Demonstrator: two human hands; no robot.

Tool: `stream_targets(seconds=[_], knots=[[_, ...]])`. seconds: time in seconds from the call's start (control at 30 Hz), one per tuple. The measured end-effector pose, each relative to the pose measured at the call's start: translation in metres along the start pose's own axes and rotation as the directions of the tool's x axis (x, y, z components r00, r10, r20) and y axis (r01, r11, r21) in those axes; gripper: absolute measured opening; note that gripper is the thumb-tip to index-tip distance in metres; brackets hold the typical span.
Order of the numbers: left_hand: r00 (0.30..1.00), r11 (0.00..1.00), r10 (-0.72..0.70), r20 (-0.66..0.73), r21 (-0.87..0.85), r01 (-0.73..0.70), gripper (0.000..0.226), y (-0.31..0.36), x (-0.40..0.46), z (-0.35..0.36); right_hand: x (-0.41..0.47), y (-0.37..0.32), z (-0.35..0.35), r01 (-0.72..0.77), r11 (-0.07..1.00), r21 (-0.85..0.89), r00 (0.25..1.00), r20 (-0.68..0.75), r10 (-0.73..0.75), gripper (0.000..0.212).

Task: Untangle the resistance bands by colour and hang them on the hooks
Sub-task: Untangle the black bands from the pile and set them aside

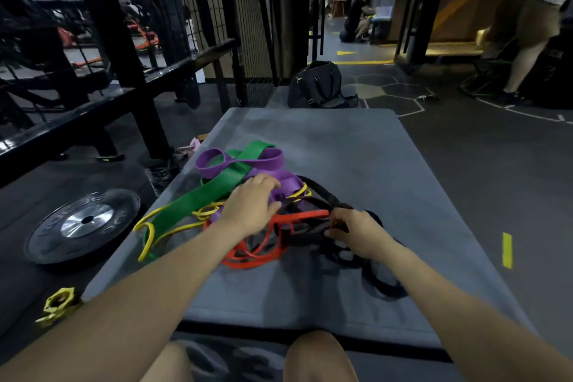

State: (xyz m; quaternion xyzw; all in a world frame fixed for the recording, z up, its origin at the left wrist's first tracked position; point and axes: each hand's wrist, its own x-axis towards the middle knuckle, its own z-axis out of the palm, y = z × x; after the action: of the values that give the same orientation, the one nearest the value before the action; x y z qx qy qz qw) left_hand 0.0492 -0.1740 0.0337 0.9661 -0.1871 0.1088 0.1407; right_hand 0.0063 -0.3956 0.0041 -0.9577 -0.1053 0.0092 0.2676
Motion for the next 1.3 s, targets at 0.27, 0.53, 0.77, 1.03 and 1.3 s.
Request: stream_targets(seconds=[0.27,0.53,0.77,1.03,1.3], knots=[[0.952,0.979,-0.153,0.266,0.175,0.108,0.052,0.005,-0.003,0.033,-0.009,0.027,-0.004,-0.097,0.995,0.003,0.995,-0.018,0.097,0.021],[0.953,0.979,-0.119,0.279,0.192,0.066,0.063,0.009,-0.030,0.031,0.002,0.014,0.010,-0.118,0.993,-0.005,0.988,-0.096,0.117,0.017],[0.974,0.890,-0.215,-0.069,-0.425,0.166,0.030,-0.005,-0.003,-0.034,-0.003,0.019,-0.001,-0.229,0.973,-0.011,0.967,-0.121,0.226,0.025],[0.844,0.664,-0.492,-0.213,-0.719,0.205,0.032,-0.043,0.001,-0.064,0.012,-0.019,-0.020,-0.202,0.969,0.144,0.940,-0.251,0.233,0.019],[0.799,0.612,-0.568,-0.197,-0.750,0.251,0.026,-0.070,-0.022,-0.072,0.017,-0.055,-0.031,-0.048,0.919,0.392,0.952,-0.260,0.161,0.036]])
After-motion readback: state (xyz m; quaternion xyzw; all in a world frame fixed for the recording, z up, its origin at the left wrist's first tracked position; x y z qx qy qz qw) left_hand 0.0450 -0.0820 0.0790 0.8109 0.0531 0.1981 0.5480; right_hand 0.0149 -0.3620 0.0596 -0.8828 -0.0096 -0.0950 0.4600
